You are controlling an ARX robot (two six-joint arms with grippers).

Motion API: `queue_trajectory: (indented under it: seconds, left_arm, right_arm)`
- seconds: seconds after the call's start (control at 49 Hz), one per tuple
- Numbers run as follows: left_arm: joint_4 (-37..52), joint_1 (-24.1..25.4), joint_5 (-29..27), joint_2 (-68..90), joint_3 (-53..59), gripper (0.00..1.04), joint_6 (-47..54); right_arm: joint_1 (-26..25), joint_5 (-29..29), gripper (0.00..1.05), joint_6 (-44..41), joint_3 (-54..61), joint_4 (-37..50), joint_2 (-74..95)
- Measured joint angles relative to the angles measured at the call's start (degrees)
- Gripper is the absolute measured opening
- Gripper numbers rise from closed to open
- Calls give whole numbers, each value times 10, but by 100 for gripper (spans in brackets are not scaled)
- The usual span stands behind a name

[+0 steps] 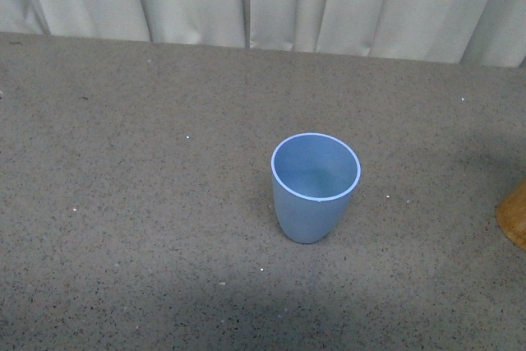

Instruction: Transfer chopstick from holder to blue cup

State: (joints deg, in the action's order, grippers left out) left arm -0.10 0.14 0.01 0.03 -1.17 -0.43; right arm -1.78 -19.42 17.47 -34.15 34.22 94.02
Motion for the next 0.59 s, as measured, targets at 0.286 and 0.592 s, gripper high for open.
queue_trajectory:
  seconds: [0.286,0.592]
  left_arm:
    - [0,0,0,0,0,98,0]
    - [0,0,0,0,0,98,0]
  right_arm:
    - [-2,13,3,5,18,-17,-51]
    - [-6,27,3,1,30,-56,-132]
